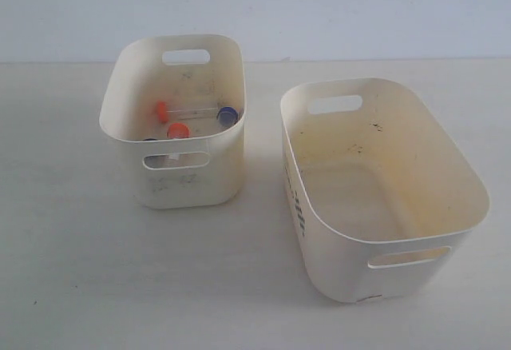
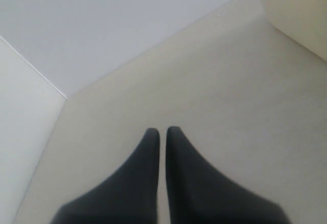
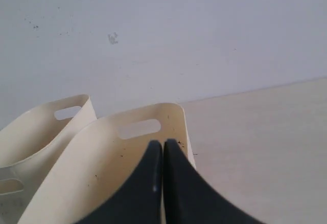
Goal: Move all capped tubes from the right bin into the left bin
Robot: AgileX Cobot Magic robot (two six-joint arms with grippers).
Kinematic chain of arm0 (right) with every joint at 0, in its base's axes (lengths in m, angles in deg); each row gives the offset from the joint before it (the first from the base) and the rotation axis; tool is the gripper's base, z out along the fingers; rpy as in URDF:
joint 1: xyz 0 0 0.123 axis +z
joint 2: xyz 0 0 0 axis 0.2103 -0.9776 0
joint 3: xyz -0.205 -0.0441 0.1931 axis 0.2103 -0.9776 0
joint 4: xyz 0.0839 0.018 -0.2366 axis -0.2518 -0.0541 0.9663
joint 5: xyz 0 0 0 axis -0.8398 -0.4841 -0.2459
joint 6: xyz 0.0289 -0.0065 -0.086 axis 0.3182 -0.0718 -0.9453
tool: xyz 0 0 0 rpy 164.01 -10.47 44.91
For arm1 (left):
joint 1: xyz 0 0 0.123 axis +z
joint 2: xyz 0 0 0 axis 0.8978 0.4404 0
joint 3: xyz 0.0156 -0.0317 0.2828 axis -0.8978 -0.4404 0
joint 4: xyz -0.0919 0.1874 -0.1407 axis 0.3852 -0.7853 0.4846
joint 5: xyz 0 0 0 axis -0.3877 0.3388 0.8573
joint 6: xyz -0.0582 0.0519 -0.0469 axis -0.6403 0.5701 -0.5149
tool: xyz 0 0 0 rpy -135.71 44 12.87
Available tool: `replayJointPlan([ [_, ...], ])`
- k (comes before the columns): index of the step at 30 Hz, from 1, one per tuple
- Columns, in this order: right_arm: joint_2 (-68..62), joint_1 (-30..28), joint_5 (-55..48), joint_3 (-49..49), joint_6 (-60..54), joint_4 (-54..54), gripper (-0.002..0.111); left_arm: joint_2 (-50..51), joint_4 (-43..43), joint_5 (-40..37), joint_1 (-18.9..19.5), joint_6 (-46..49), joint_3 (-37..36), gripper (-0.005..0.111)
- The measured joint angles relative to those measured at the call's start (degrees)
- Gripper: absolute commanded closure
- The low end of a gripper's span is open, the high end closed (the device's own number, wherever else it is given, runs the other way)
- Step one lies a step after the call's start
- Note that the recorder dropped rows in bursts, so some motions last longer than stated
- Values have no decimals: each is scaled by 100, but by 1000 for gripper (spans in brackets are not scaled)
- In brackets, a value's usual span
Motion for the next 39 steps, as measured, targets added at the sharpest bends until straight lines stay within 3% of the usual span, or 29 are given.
replayJointPlan([
  [7, 11, 0, 193, -243, 397, 266, 109, 0, 0, 0, 0, 0, 0, 103],
  [10, 19, 0, 156, -246, 795, 1151, 109, 0, 0, 0, 0, 0, 0, 103],
  [19, 24, 0, -615, -246, 3513, 4380, 109, 0, 0, 0, 0, 0, 0, 103],
  [39, 24, 0, -831, -276, 3889, 4734, 109, 0, 0, 0, 0, 0, 0, 103],
])
